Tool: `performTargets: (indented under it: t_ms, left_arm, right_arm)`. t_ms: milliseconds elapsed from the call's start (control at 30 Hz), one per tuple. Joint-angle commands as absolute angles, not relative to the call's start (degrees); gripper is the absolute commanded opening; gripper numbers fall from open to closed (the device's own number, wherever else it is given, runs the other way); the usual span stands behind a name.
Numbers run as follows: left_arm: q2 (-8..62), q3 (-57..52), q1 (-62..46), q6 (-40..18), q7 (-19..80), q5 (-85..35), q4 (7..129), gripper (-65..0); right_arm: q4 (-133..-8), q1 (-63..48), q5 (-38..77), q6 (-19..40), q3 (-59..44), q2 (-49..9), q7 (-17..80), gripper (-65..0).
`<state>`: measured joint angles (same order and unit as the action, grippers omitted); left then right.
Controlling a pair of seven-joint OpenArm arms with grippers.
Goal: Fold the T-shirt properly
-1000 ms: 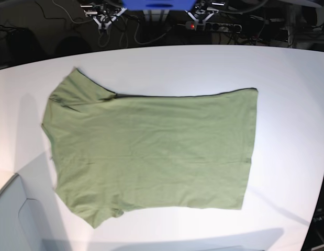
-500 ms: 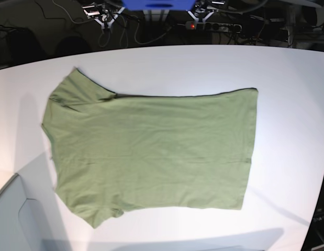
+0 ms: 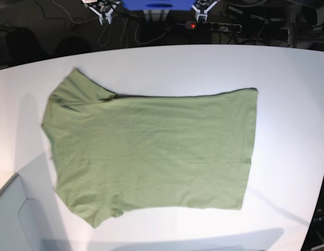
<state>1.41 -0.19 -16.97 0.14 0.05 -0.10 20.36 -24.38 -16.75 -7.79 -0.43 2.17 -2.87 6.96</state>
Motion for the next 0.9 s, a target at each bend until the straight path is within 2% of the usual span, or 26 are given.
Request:
performTargets:
  t_ms: [0, 300, 400, 533, 667, 867]
  left_arm:
    - [2.5, -0.3, -19.5, 0.1, 0.0, -0.3, 22.6, -65.0]
    - [5.9, -0.3, -36.9, 0.1, 0.3, -0.4, 46.9, -65.0]
    - [7.2, -0.4, -42.6, 0.2, 3.6, -0.4, 58.1, -65.0]
    - [8.3, -0.7, -50.1, 0.4, 9.1, -0.4, 75.6, -65.0]
    - [7.5, -5.8, -56.0, 0.2, 13.5, -0.4, 92.3, -65.0]
    - [5.2, -11.4, -59.7, 0.1, 18.9, -0.4, 109.3, -65.0]
  right_arm:
    - [-27.5, -19.5, -7.7, 0.1, 2.2, -3.0, 7.3, -65.0]
    - [-61.7, -40.3, -7.7, 0.1, 2.2, -6.7, 13.0, -65.0]
    - [-72.6, -45.4, -7.7, 0.0, 1.9, -8.2, 15.5, -65.0]
    - [-86.6, -50.8, -7.5, 0.0, 1.8, -11.3, 20.1, -65.0]
    - [-100.3, -55.4, -7.7, -0.1, 1.8, -14.0, 23.9, -65.0]
    - [-115.9, -58.9, -7.8, -0.1, 0.8, -16.0, 29.1, -64.9]
